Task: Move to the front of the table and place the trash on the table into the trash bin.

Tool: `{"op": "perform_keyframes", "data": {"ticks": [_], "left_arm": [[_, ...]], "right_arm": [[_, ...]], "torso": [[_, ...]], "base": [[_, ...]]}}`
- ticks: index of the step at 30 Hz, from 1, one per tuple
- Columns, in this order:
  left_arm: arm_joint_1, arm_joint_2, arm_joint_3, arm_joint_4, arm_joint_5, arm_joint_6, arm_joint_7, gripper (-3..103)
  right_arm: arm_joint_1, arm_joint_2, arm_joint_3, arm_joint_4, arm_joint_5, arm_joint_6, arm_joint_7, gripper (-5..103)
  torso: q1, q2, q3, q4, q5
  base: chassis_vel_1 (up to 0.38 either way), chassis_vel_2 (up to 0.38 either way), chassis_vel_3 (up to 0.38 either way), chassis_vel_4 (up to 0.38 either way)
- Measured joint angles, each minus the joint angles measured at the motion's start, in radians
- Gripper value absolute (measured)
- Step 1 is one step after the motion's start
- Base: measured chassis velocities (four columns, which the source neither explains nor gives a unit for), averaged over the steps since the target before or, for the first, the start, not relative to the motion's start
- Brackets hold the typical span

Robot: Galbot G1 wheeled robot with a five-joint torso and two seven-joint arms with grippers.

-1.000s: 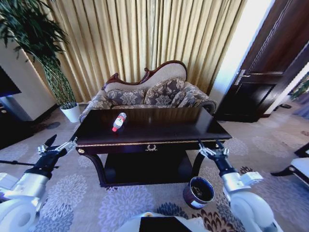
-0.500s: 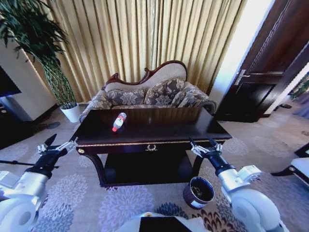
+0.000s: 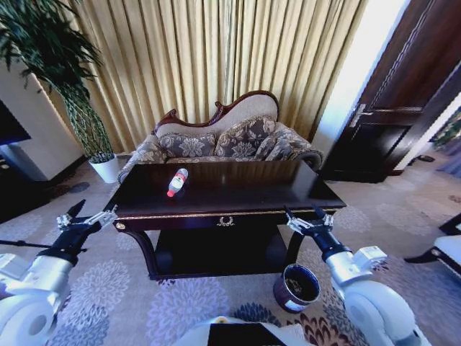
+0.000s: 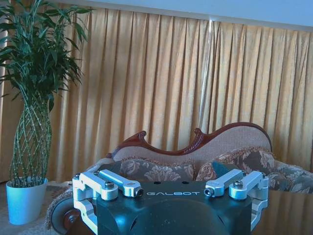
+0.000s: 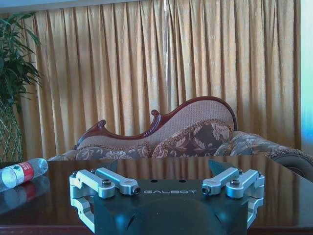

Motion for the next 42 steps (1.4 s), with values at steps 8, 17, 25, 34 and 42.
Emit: {"op": "perform_keyframes", "data": {"ticks": [8,17,25,34,42], "left_arm": [[0.000,-0.002,0.000,0.000,0.001,0.000,0.004,100],[0.002,-0.003,0.000,0.000,0.001,0.000,0.005,100],[0.004,-0.008,0.000,-0.003,0.001,-0.001,0.006,100],[0.004,-0.008,-0.001,-0.003,0.001,-0.003,0.006,100],[0.004,-0.006,0.005,0.003,-0.001,-0.004,0.005,100]], "right_arm": [[0.002,0.001,-0.006,-0.003,-0.002,0.001,-0.001,100],[0.003,0.000,-0.009,-0.004,-0.003,0.001,-0.001,100],[0.002,0.002,-0.013,-0.003,-0.005,0.002,-0.002,100],[0.002,0.003,-0.016,-0.001,-0.009,0.002,-0.003,100],[0.000,0.005,-0.019,0.000,-0.008,0.007,-0.003,100]], "torso": [[0.000,0.000,0.000,0.0000,0.0000],[0.000,0.000,0.000,0.0000,0.0000],[0.000,0.000,0.000,0.0002,-0.0001],[0.000,0.000,0.000,0.0001,0.0000],[0.000,0.000,0.000,0.0002,-0.0001]], "base": [[-0.071,0.072,0.068,-0.065],[-0.065,0.076,0.066,-0.067],[-0.050,0.059,0.063,-0.065],[-0.062,0.055,0.055,-0.066],[-0.014,0.010,0.011,-0.013]]}}
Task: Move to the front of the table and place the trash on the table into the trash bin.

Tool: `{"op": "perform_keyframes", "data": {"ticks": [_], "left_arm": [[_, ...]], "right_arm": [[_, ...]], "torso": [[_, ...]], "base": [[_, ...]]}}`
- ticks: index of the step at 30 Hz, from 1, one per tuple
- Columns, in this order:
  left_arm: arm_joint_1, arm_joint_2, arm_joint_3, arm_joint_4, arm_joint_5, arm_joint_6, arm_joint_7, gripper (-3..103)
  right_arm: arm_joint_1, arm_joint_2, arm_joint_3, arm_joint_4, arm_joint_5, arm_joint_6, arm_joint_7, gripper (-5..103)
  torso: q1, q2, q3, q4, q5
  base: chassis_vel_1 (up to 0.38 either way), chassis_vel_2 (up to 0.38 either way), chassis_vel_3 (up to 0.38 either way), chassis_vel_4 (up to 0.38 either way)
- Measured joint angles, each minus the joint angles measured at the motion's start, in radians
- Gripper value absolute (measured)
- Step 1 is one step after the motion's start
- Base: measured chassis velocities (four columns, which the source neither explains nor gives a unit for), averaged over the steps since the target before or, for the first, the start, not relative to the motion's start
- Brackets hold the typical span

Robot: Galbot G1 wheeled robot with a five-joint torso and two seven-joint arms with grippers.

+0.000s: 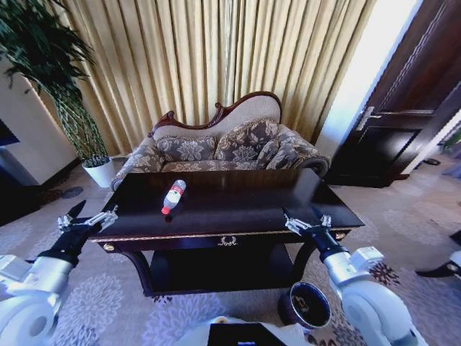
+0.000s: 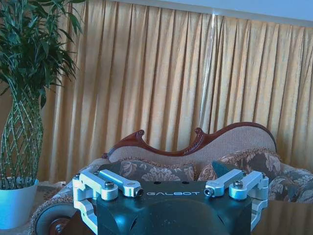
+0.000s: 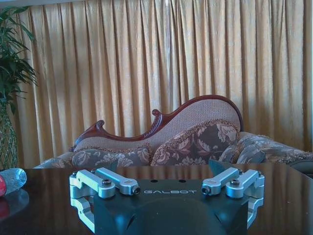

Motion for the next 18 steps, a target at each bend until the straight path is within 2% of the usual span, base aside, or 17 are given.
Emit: {"op": "perform_keyframes", "data": {"ticks": [4,9,13,14,16,17,18], "left_arm": [[-0.004,0.017,0.001,0.010,-0.006,0.000,-0.007,100],[-0.034,0.077,0.009,0.044,-0.037,-0.001,-0.053,100],[-0.105,0.173,0.038,0.097,-0.068,0.018,-0.095,100],[-0.105,0.173,0.038,0.097,-0.068,0.018,-0.095,100],[-0.149,0.246,0.067,0.139,-0.085,0.024,-0.120,100],[-0.149,0.246,0.067,0.139,-0.085,0.024,-0.120,100],[-0.172,0.280,0.083,0.159,-0.092,0.028,-0.130,100]], "right_arm": [[-0.001,0.010,-0.003,-0.001,0.000,0.002,0.000,100],[-0.003,0.021,-0.007,-0.007,-0.003,0.005,0.000,100],[-0.010,0.026,-0.009,-0.011,-0.010,0.013,0.000,100],[-0.010,0.026,-0.009,-0.011,-0.010,0.013,0.000,100],[-0.015,0.025,-0.004,-0.011,-0.010,0.014,0.000,100],[-0.015,0.025,-0.004,-0.011,-0.010,0.014,0.000,100],[-0.015,0.024,-0.004,-0.011,-0.010,0.015,0.000,100]], "torso": [[0.000,0.000,0.000,-0.0001,0.0000],[0.000,0.000,0.000,-0.0001,0.0000],[0.000,0.000,0.000,-0.0001,-0.0002],[0.000,0.000,0.000,-0.0001,-0.0002],[0.000,0.000,0.000,-0.0002,-0.0002],[0.000,0.000,0.000,-0.0002,-0.0002],[0.000,0.000,0.000,0.0000,-0.0003]], "base": [[0.000,0.000,0.000,0.000],[0.000,0.000,0.000,0.000],[0.000,0.000,0.000,0.000],[0.000,0.000,0.000,0.000],[0.000,0.000,0.000,0.000],[0.000,0.000,0.000,0.000],[0.000,0.000,0.000,0.000]]}}
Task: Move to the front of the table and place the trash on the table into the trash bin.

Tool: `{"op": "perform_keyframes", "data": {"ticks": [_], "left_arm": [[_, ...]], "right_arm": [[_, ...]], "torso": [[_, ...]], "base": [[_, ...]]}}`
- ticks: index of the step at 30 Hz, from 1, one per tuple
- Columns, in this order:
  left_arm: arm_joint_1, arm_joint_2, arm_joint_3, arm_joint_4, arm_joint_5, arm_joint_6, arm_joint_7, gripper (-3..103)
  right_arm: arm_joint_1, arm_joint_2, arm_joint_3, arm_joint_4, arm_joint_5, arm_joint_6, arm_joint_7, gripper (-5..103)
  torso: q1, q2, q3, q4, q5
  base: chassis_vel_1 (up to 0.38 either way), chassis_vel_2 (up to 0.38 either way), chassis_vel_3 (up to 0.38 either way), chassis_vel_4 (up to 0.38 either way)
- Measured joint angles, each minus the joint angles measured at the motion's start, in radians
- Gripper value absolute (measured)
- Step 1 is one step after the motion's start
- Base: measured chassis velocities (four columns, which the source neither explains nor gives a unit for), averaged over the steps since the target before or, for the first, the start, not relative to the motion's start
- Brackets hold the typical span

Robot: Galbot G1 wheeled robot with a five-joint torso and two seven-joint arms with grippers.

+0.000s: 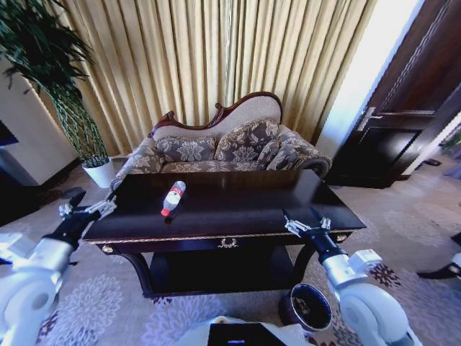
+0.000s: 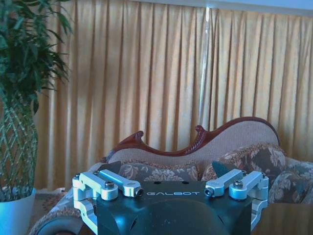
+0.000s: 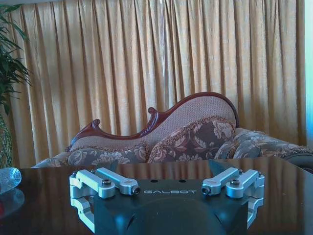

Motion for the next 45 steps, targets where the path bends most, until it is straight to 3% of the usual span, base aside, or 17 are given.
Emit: {"op": "perform_keyframes", "data": {"ticks": [3,9,13,16,22,28,31,45], "left_arm": [[-0.059,0.082,0.045,0.049,-0.028,0.005,-0.032,100],[-0.153,0.180,0.127,0.106,-0.087,0.031,-0.073,100],[-0.225,0.197,0.206,0.128,-0.099,0.063,-0.105,100],[-0.325,0.195,0.340,0.149,-0.099,0.105,-0.183,100],[-0.451,0.188,0.520,0.179,-0.094,0.155,-0.253,100],[-0.514,0.210,0.632,0.196,-0.085,0.212,-0.270,100],[-0.524,0.209,0.677,0.204,-0.088,0.270,-0.285,100],[-0.547,0.170,0.735,0.286,-0.065,0.277,-0.222,100]], "right_arm": [[0.006,0.000,-0.004,-0.013,-0.007,0.001,0.000,100],[0.019,0.001,-0.018,-0.029,-0.013,0.002,0.000,100],[0.017,-0.001,-0.016,-0.030,-0.014,0.002,-0.001,100],[0.013,-0.009,-0.005,-0.030,-0.015,0.007,-0.001,100],[0.011,-0.010,0.001,-0.034,-0.015,0.013,-0.002,100],[0.016,-0.009,-0.001,-0.049,-0.017,0.015,-0.002,100],[0.021,-0.009,-0.003,-0.061,-0.018,0.016,-0.002,100],[0.030,-0.006,-0.004,-0.074,-0.019,0.023,-0.002,100]], "torso": [[0.000,0.000,0.000,-0.0004,0.0002],[0.000,0.000,0.000,0.0001,0.0002],[0.000,0.000,0.000,0.0000,0.0004],[0.000,0.000,0.000,-0.0001,0.0004],[0.000,0.000,0.000,-0.0002,0.0004],[0.000,0.000,0.000,-0.0003,0.0005],[0.000,0.000,0.000,0.0000,0.0005],[0.000,0.000,0.000,-0.0001,0.0004]], "base": [[0.000,0.000,0.000,0.000],[0.000,0.000,0.000,0.000],[0.000,0.000,0.000,0.000],[0.000,0.000,0.000,0.000],[0.000,0.000,0.000,0.000],[0.000,0.000,0.000,0.000],[0.000,0.000,0.000,0.000],[0.000,0.000,0.000,0.000]]}}
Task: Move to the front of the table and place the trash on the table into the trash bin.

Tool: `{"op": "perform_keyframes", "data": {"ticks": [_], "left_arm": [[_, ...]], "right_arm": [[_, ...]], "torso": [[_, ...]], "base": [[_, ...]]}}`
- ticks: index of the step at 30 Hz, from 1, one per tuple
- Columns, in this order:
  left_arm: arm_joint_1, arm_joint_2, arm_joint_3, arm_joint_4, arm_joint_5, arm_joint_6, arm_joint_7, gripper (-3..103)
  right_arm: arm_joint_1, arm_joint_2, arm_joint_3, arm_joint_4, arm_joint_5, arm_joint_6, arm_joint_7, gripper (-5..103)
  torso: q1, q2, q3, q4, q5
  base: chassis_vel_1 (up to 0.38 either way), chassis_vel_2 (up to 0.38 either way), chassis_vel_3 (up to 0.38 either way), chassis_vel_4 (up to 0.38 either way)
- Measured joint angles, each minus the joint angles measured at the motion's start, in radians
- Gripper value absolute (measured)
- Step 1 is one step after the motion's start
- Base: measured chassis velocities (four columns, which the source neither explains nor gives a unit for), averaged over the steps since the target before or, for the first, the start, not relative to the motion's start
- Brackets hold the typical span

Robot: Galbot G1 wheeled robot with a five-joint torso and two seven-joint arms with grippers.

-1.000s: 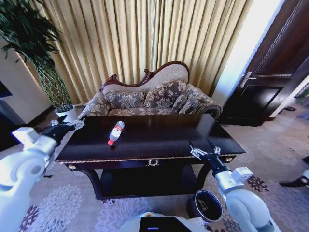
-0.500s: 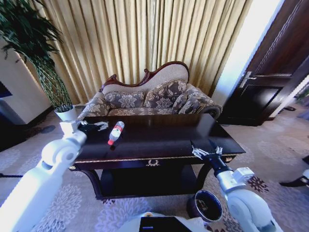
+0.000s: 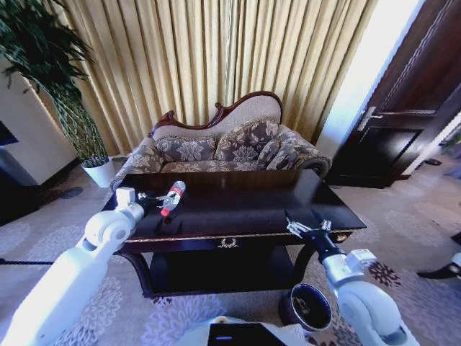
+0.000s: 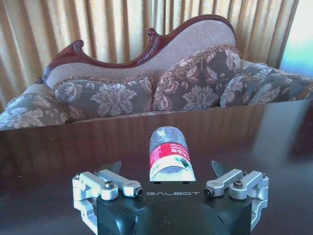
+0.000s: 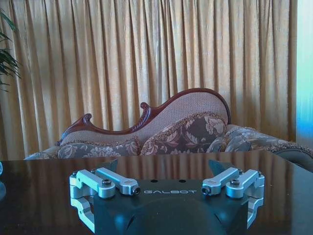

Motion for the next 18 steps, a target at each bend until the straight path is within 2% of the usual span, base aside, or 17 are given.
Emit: {"op": "perform_keyframes", "data": {"ticks": [18], "left_arm": [[-0.003,-0.036,0.035,0.069,0.070,-0.004,0.030,100]], "right_arm": [[0.013,-0.004,0.005,-0.016,0.004,0.005,0.001,100]], "torso": [[0.000,0.000,0.000,-0.0001,0.0000]], "base": [[0.000,0.000,0.000,0.000]]}}
